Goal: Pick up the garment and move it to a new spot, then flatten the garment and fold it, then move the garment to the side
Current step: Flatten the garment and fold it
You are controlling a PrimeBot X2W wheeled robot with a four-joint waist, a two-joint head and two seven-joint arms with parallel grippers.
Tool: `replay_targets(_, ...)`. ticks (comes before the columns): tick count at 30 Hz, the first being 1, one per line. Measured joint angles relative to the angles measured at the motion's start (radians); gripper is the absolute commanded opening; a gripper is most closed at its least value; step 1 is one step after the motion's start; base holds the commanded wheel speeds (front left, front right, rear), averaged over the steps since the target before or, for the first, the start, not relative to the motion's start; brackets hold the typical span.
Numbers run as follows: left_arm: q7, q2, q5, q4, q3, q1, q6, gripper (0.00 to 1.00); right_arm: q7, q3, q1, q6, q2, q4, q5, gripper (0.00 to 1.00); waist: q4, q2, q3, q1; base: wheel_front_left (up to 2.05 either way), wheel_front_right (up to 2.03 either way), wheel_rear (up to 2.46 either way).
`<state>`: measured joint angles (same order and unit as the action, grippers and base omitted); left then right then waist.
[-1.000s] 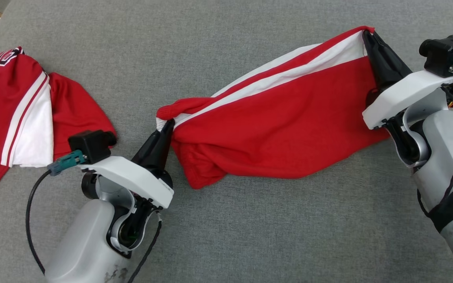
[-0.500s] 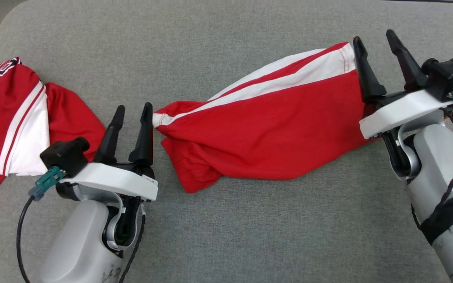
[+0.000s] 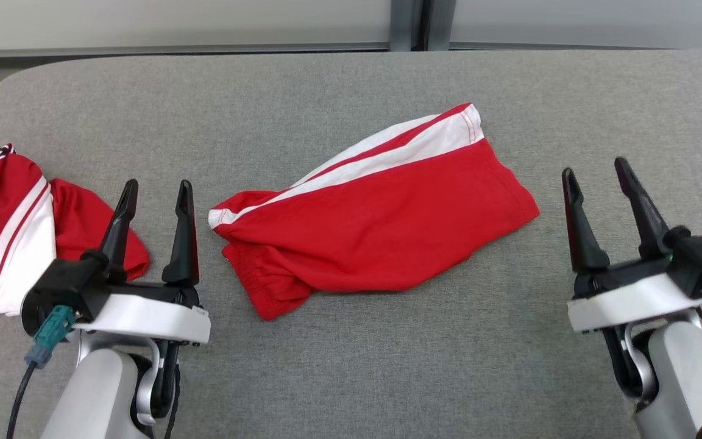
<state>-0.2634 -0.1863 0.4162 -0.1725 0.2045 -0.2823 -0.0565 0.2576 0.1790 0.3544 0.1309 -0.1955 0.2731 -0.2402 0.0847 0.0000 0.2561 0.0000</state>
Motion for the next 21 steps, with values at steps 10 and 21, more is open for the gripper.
replay_targets(10,0.000,-0.022,-0.046,-0.024,0.004,0.125,-0.020,1.00,-0.077,-0.042,-0.221,0.000,0.044,-0.141,0.032,1.00,-0.049,0.0000,-0.075,0.0000,0.00,0.00,0.00)
replay_targets(21,0.005,-0.024,-0.042,-0.027,0.010,0.151,-0.029,1.00,-0.126,-0.065,-0.269,0.000,0.048,-0.208,0.035,1.00,-0.058,0.0000,-0.100,0.0000,0.00,0.00,0.00)
